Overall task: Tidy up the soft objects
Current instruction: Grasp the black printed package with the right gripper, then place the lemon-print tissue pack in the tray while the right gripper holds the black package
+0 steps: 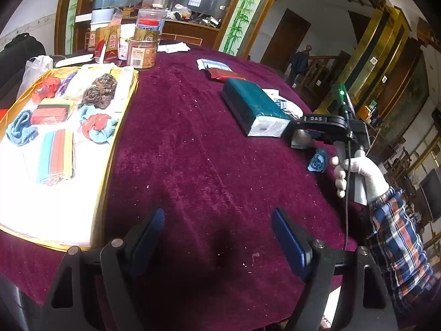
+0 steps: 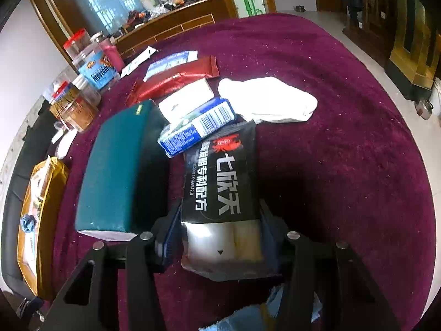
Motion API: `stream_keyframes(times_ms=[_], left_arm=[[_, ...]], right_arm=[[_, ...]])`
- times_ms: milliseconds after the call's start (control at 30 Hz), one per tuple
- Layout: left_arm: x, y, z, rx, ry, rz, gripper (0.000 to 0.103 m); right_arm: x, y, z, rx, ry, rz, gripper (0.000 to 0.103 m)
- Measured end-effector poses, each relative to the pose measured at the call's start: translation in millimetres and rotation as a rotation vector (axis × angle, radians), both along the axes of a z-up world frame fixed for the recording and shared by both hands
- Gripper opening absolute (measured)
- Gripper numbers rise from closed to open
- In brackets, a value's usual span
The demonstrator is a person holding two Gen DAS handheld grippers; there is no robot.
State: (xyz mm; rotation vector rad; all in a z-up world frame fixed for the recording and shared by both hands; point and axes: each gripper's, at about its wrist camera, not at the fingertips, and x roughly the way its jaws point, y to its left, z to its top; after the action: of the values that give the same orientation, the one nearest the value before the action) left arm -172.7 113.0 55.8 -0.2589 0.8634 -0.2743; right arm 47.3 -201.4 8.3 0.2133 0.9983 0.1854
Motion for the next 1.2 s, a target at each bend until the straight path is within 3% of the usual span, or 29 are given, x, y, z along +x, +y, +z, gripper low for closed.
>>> stream_keyframes(times_ms=[333,633,800,1000,1200], left_arm=[[14,-10,6,0.021,-0.012,-0.051,0.083],[73,-59,38,0.063,-0.054,-0.150,0.083],[127,-100,49,0.096,-0.048,-0.212,0.083],[214,-160,43,0.200,-0.029,-0.320,0.083],[305,-186,20,0.205,0.077,-0.337,0.083]], right_arm=[[-32,-22,28,0.158,-0.096,0.010,0.048],[-27,-49,30,0.262,-0.191,-0.043,0.048],[-31,-81,20,0.391,-0.212,-0.096,0.049],[-34,-109,14,0.537,-0.221,-0.161,0.050],[-34,-105,17,0.545,-0.218,-0.140,0.050]])
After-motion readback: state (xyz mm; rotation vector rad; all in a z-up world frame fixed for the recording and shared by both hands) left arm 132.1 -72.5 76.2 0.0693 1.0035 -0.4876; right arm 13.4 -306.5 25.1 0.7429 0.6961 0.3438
